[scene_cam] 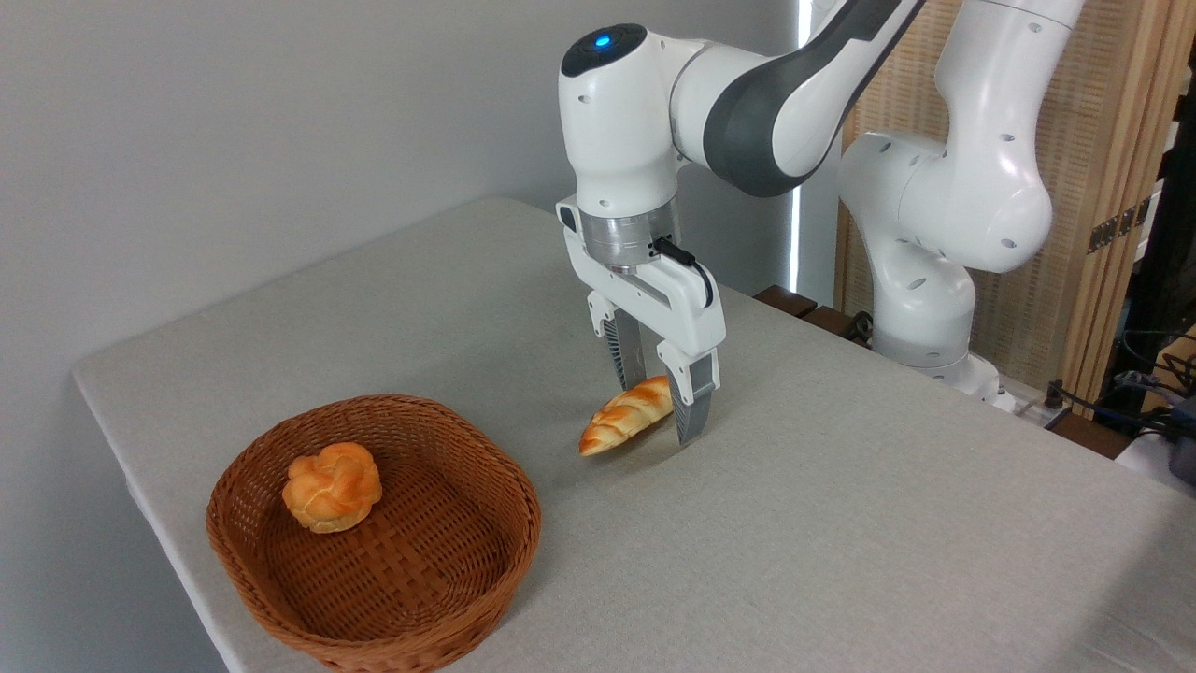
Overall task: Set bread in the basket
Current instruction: 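Close the gripper on the braided bread roll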
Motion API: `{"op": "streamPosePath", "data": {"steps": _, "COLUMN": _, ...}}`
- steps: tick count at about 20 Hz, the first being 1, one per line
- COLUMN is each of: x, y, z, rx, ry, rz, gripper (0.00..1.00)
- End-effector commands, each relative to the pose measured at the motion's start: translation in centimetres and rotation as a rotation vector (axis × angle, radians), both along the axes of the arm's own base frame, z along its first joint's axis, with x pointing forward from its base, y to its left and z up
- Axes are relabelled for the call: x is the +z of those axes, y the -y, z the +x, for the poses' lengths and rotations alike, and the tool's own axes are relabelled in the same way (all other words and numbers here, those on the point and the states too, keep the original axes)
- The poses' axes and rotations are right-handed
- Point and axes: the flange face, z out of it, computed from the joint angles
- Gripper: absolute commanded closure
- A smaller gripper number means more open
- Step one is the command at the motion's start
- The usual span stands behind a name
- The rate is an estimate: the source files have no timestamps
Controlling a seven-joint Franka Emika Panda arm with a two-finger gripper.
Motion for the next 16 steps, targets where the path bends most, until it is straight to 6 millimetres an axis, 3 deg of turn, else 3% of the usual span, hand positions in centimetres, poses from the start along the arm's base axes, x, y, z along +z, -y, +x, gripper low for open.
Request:
{"op": "streamPosePath", "data": {"steps": 1, "x": -0.33, "y": 0.03, "z": -0.52, "rx": -0.012, "ry": 0.006, "rz": -0.003, "gripper": 0.41}}
{"op": "streamPosePath", "data": {"steps": 16, "x": -0.36, "y": 0.01, "z": -0.56, "rx": -0.022, "ry": 0.003, "rz": -0.002, "gripper": 0.46}}
